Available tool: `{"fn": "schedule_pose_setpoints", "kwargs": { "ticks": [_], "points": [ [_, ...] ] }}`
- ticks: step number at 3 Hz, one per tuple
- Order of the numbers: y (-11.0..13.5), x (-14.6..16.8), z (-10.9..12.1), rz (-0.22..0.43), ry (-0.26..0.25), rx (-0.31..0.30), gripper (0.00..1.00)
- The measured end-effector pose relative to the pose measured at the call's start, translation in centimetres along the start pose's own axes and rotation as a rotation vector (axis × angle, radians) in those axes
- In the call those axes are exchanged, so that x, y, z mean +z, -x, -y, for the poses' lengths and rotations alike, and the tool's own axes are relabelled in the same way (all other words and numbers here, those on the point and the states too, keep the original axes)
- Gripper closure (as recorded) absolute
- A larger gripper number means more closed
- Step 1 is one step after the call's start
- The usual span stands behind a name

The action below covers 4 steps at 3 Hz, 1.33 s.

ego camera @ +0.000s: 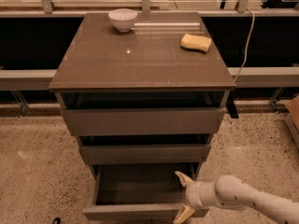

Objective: Close bottom drawer

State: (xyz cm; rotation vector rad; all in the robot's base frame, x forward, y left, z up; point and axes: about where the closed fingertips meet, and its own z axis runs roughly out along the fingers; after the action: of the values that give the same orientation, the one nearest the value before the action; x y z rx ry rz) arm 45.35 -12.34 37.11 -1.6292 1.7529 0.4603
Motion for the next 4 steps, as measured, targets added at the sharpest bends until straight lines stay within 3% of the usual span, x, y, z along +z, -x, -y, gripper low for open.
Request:
{"fn": "schedule_pose_setpoints", "kwargs": {
  "ticks": [1,2,3,4],
  "points": [
    [-1.6,5.9,-1.7,0.009,0.013,-0.096,0.0],
    [-3.7,12.5,-2.7,-0.059,0.037,-0.109,0.0],
    [-3.7,12.5,-2.7,-0.059,0.037,-0.109,0.0],
    [-3.9,13.7,-2.4,-0.08,-0.027,-0.129,0.0]
  ]
}}
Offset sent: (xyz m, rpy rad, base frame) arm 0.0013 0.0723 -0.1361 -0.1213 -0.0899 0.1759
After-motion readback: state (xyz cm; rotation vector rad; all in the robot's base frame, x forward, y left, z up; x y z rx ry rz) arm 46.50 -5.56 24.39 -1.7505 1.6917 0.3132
